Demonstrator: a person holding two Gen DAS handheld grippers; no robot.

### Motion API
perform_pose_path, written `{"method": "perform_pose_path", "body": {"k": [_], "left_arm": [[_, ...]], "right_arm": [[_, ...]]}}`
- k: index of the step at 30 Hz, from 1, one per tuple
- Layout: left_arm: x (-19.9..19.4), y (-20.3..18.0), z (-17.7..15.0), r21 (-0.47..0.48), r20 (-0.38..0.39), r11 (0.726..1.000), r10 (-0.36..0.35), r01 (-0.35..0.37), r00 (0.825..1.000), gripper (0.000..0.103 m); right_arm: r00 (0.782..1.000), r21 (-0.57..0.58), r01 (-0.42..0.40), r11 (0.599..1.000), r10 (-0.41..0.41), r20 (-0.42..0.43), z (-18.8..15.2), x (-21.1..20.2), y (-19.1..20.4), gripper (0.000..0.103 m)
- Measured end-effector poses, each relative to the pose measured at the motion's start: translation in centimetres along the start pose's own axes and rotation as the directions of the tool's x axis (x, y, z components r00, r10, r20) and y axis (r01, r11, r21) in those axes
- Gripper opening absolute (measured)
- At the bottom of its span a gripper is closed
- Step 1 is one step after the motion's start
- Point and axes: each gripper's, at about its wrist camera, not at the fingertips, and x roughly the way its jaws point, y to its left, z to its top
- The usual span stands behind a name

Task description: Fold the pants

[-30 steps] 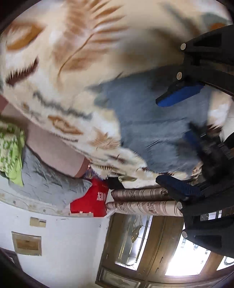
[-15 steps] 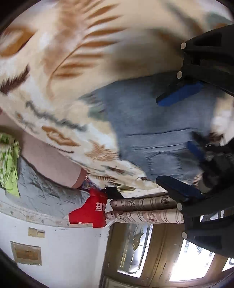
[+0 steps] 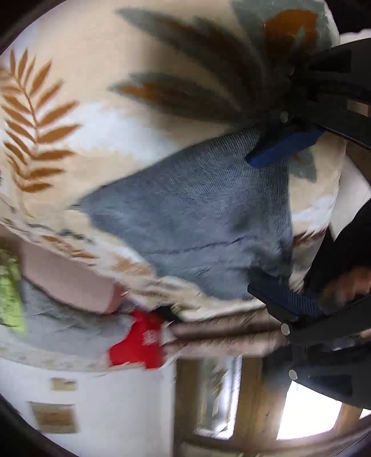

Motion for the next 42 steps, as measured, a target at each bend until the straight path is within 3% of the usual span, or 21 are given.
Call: {"method": "perform_pose_path", "body": {"k": [3,6,9,10,11,13,14,15,17,19,23,26,27,29,31,33,36,38,39,42], "left_arm": [[-1.1,-0.7,0.1,0.009,0.025,1.0,0.001,-0.002,1.0,0.064],[-2.2,-0.9,0.5,0.015,0.083,1.0,-0.02,0.019,0.996,0.065],[-0.7,-0.9,0.3,0.034,0.04,0.999,-0.009,0.007,0.999,0.07],[0.1,-0.7,0.2,0.034,0.017,0.999,0.008,-0.009,1.0,0.072],[0.1,-0.8,-0.1,0.05,0.051,0.999,0.015,-0.018,0.999,0.073],[0.0,-1.1,-0.4,0.078,0.07,0.997,0.022,-0.027,0.997,0.074],[0.1,-1.0,-0.4,0.079,0.069,0.997,0.019,-0.024,0.997,0.075],[0.0,-0.8,-0.4,0.078,0.07,0.997,0.009,-0.015,0.997,0.075],[0.1,-0.5,-0.4,0.068,0.076,0.998,-0.013,0.008,0.997,0.077],[0.1,-0.6,-0.3,0.077,0.081,0.997,-0.016,0.01,0.997,0.078],[0.0,-0.1,-0.5,0.067,0.089,0.997,-0.051,0.045,0.995,0.078],[-0.1,0.1,-0.5,0.05,0.085,0.997,-0.068,0.064,0.994,0.078],[-0.3,0.2,-0.5,0.046,0.084,0.997,-0.071,0.068,0.994,0.078],[-0.9,0.5,-0.5,0.027,0.093,0.996,-0.082,0.08,0.992,0.078],[-1.7,1.1,-0.4,-0.011,0.11,0.995,-0.098,0.1,0.989,0.078],[-2.7,1.7,-0.1,-0.031,0.147,0.992,-0.115,0.121,0.982,0.078],[-3.3,2.5,0.2,-0.052,0.172,0.994,-0.089,0.099,0.981,0.078],[-3.1,3.0,0.4,-0.085,0.147,0.993,-0.069,0.082,0.987,0.078],[-3.1,3.1,0.3,-0.091,0.136,0.993,-0.067,0.08,0.988,0.078],[-3.6,3.4,0.1,-0.096,0.145,0.994,-0.032,0.047,0.989,0.078]], "right_arm": [[0.999,-0.078,0.045,0.996,-0.043,0.025,1.0,-1.6,2.9,0.084],[0.999,-0.14,0.021,0.99,-0.015,0.043,3.3,-2.1,5.6,0.084],[0.998,-0.183,0.028,0.983,-0.018,0.054,6.2,-0.8,7.4,0.084],[0.998,-0.183,0.032,0.983,-0.022,0.055,7.5,0.0,7.4,0.084],[0.998,-0.189,0.049,0.981,-0.04,0.053,8.6,1.4,7.2,0.085],[0.989,-0.141,0.149,0.979,-0.149,0.013,10.9,4.8,4.4,0.085],[0.986,-0.106,0.164,0.981,-0.167,-0.014,11.4,6.1,3.0,0.085],[0.992,-0.092,0.129,0.987,-0.129,0.011,11.5,6.2,2.5,0.085],[0.991,-0.1,0.131,0.986,-0.129,0.024,11.1,5.4,3.7,0.085],[0.983,-0.142,0.184,0.973,-0.18,0.042,9.9,4.2,5.2,0.085],[0.994,-0.184,0.106,0.977,-0.103,0.024,6.1,2.2,6.2,0.087],[0.99,-0.138,0.137,0.981,-0.142,-0.027,4.0,3.8,3.3,0.091],[0.993,-0.144,0.115,0.983,-0.119,-0.016,3.7,4.1,2.3,0.091],[0.994,-0.126,0.11,0.986,-0.111,-0.002,3.8,3.1,3.1,0.091],[0.989,-0.168,0.15,0.974,-0.149,0.021,3.5,2.2,5.0,0.091],[0.991,-0.2,0.135,0.97,-0.133,0.023,2.8,1.6,6.1,0.091],[0.995,-0.165,0.095,0.982,-0.089,0.045,1.5,0.8,4.7,0.092],[0.991,-0.116,0.136,0.984,-0.136,0.001,1.2,2.5,2.1,0.092],[0.994,-0.116,0.109,0.987,-0.108,0.014,1.2,2.7,1.5,0.092],[0.995,-0.134,0.1,0.986,-0.096,0.034,1.0,1.2,2.9,0.092]]}}
